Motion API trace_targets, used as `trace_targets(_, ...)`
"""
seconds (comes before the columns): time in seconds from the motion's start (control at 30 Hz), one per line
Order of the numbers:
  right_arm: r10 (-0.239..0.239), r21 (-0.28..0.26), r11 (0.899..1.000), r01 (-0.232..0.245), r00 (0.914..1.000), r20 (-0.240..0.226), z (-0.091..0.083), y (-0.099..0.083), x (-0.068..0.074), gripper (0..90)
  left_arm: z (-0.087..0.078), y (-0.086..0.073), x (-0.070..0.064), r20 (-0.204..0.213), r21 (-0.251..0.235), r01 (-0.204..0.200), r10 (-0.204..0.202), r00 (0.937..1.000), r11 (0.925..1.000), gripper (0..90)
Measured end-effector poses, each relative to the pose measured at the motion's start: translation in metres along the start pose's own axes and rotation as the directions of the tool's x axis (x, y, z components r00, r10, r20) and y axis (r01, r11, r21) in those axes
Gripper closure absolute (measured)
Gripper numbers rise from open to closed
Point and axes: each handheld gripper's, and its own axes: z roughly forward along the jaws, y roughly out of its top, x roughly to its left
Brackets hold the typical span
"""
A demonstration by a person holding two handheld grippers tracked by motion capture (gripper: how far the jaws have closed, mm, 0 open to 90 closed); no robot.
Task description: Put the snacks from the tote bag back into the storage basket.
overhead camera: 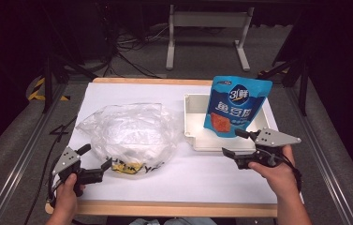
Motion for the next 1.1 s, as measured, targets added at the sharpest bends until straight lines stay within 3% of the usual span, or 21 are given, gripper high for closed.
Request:
trace_targets(0.2, 0.003, -0.029, 1.0, -0.004, 0.999, -0.045, 0.014, -0.015, 0.006, 20.5, 0.0, 0.0, 0.0, 0.001, 0.001, 0.0, 0.0, 1.0, 1.0, 0.3)
trace_targets(0.47, 0.032, -0.06, 0.998, -0.035, 0.9975, -0.063, 0.029, -0.037, 0.008, 20.4, 0.002, -0.001, -0.001, 0.019, 0.013, -0.008, 0.008, 0.9998, 0.9999, 0.3)
trace_targets(0.63, 0.056, -0.076, 0.995, -0.061, 0.9962, -0.066, 0.04, -0.052, 0.006, 15.4, 0.004, -0.002, -0.001, 0.031, 0.024, -0.014, 0.013, 0.9994, 0.9996, 0.3)
trace_targets(0.7, 0.064, -0.056, 0.996, -0.066, 0.9967, -0.05, 0.045, -0.059, 0.006, 15.0, 0.005, -0.003, -0.001, 0.041, 0.028, -0.017, 0.015, 0.9991, 0.9995, 0.3)
trace_targets(0.77, 0.076, -0.031, 0.996, -0.078, 0.9959, -0.049, 0.051, -0.065, 0.005, 12.7, 0.01, -0.006, -0.001, 0.095, 0.046, -0.032, 0.028, 0.9951, 0.9984, 0.4)
trace_targets(0.9, 0.078, -0.022, 0.997, -0.079, 0.9963, -0.035, 0.056, -0.069, 0.007, 12.7, 0.015, -0.009, -0.005, 0.119, 0.051, -0.058, 0.051, 0.9915, 0.997, 0.3)
trace_targets(1.1, 0.078, 0.008, 0.997, -0.078, 0.9966, -0.027, 0.06, -0.072, 0.006, 11.1, 0.015, -0.009, -0.006, 0.106, 0.045, -0.066, 0.061, 0.9925, 0.9968, 0.3)
